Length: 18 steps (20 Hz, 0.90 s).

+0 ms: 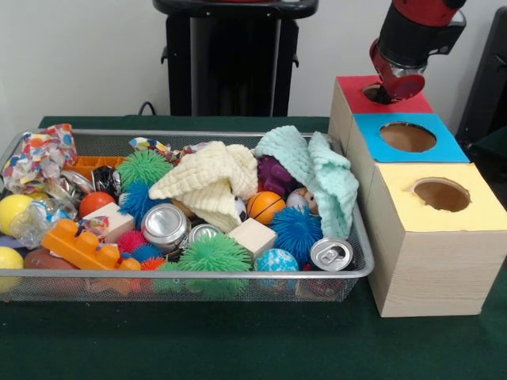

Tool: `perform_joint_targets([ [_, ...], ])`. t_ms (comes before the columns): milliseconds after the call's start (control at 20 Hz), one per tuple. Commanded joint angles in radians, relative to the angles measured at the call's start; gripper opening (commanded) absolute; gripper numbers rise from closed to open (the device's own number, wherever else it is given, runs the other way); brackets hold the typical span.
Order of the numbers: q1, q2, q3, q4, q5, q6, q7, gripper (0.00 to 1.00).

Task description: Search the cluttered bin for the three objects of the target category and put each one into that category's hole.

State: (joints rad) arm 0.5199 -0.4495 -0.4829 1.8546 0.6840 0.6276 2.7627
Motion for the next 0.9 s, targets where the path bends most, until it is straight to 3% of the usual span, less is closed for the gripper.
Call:
perform_joint_targets([
  [50, -0.098, 0.058, 0.217, 0.056, 0.074, -0.295, 0.116, 0.0],
  [300, -0.192, 0.076, 0.342, 0.109, 0.041, -0.498, 0.111, 0.0],
  [500, -0.209, 0.104, 0.361, 0.109, -0.002, -0.565, 0.14, 0.0],
  [700, -0.192, 0.049, 0.318, 0.114, -0.001, -0.444, 0.126, 0.0],
  [900, -0.116, -0.08, 0.137, 0.059, -0.072, -0.113, 0.152, 0.0],
])
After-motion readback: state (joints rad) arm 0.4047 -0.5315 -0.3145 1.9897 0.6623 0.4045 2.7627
